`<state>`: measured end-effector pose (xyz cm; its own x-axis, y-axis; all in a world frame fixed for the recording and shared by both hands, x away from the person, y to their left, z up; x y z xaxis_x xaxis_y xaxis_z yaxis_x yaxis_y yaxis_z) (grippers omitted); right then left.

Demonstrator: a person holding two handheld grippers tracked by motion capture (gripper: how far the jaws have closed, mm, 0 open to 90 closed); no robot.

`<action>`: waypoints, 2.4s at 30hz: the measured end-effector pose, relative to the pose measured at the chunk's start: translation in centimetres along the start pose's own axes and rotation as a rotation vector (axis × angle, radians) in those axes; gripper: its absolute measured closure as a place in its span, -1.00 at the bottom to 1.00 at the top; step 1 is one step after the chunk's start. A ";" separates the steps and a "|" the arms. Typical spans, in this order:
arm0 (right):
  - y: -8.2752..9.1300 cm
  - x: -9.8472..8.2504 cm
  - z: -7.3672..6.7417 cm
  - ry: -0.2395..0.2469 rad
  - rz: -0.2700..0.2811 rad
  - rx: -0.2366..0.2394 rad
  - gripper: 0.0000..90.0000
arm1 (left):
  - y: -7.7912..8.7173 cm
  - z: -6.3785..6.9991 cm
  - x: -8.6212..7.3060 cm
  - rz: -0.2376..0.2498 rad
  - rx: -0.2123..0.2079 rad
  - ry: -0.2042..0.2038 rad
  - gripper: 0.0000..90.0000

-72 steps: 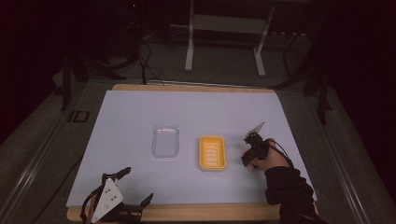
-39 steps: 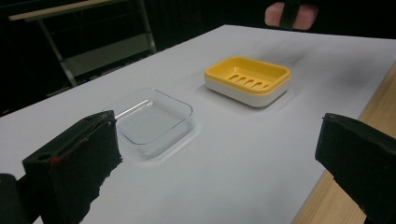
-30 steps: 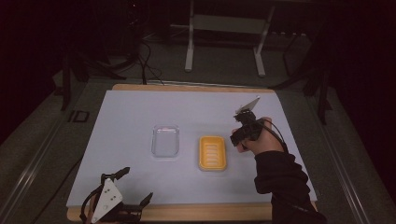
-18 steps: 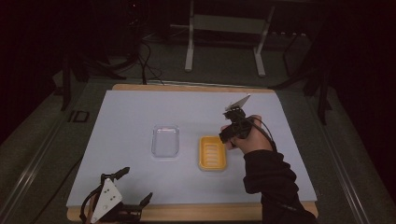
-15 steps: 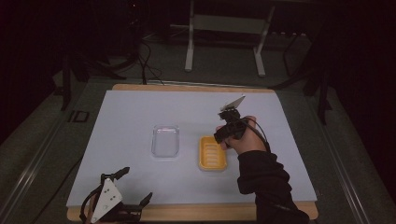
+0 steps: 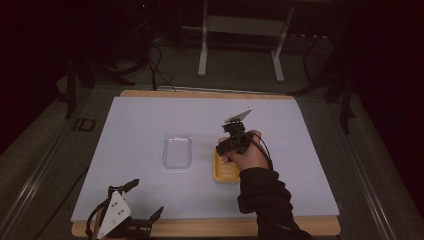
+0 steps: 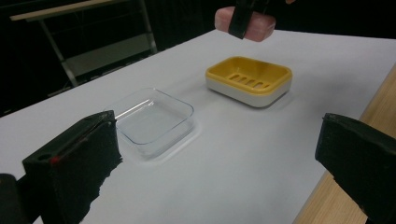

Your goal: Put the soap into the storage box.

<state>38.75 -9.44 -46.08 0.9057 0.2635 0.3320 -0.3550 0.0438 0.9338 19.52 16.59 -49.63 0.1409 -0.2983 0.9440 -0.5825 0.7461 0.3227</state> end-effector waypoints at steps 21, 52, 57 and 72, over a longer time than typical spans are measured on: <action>-5.9 -2.1 -1.0 -0.120 -0.052 -0.003 -0.17 | 0.0 0.1 0.0 -0.007 -0.009 -0.013 -0.99; -6.8 -2.4 -1.7 -0.078 -0.104 -0.011 -0.20 | 0.0 0.1 0.0 -0.011 -0.003 -0.010 -0.99; -6.0 -2.0 -1.9 -0.062 -0.057 -0.018 -0.48 | -0.1 0.2 0.0 -0.008 -0.010 -0.012 -0.99; -3.3 -1.0 0.1 0.097 0.057 0.031 -0.74 | -0.2 0.2 0.0 -0.012 -0.016 -0.016 -0.99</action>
<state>39.01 -9.94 -49.49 0.8570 0.3572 0.3715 -0.3965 -0.0035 0.9180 19.47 16.36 -49.66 0.1350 -0.3162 0.9390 -0.5683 0.7516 0.3348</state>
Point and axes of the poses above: each handheld gripper's, and its own axes: y roughly backward along the jaws, x roughly out of its top, z roughly to its right, the point moved 5 cm from there along -y, roughly forward along the jaws, and after that the axes turned 14 degrees about -x, right-handed, at the moved point
